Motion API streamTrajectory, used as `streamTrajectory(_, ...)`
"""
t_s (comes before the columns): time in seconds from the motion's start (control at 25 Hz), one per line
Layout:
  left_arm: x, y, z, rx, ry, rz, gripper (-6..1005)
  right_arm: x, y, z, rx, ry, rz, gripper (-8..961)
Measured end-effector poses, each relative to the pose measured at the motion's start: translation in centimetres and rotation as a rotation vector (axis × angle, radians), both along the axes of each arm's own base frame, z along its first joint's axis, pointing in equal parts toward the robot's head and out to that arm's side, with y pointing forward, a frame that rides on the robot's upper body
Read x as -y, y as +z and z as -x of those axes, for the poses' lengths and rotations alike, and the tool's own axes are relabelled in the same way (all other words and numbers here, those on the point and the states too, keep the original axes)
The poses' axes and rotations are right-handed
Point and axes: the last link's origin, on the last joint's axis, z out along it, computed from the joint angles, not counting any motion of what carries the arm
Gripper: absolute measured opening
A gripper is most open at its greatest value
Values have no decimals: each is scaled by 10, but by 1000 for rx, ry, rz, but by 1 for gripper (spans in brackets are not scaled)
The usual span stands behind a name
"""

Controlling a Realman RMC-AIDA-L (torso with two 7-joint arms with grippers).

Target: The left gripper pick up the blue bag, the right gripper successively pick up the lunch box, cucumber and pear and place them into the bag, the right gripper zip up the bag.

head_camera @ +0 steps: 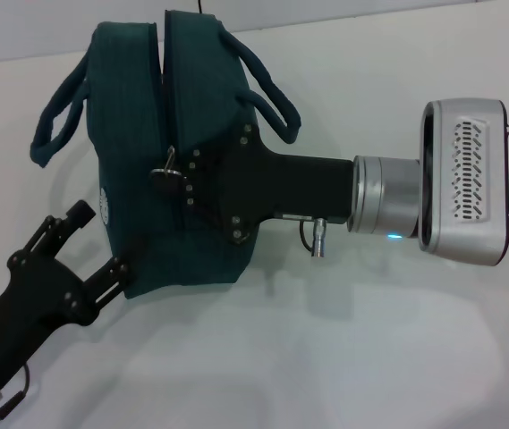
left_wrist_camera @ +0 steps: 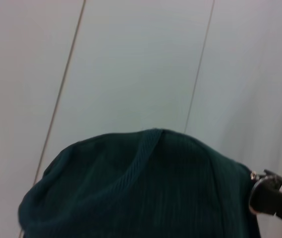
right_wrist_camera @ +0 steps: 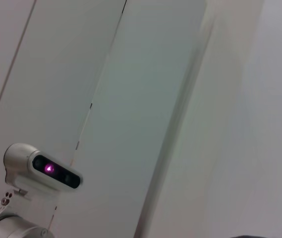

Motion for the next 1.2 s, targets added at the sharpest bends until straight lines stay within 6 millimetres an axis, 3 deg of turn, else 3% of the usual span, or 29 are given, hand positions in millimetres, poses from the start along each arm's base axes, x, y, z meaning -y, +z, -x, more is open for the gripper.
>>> streamTrajectory(0.6, -18, -3, -14, -40, -78, -18, 875, 1, 2, -6, -20, -37, -11, 7)
streamTrajectory(1.2, -23, -4, -15, -73, -81, -52, 743, 0, 3, -5, -22, -38, -15, 7)
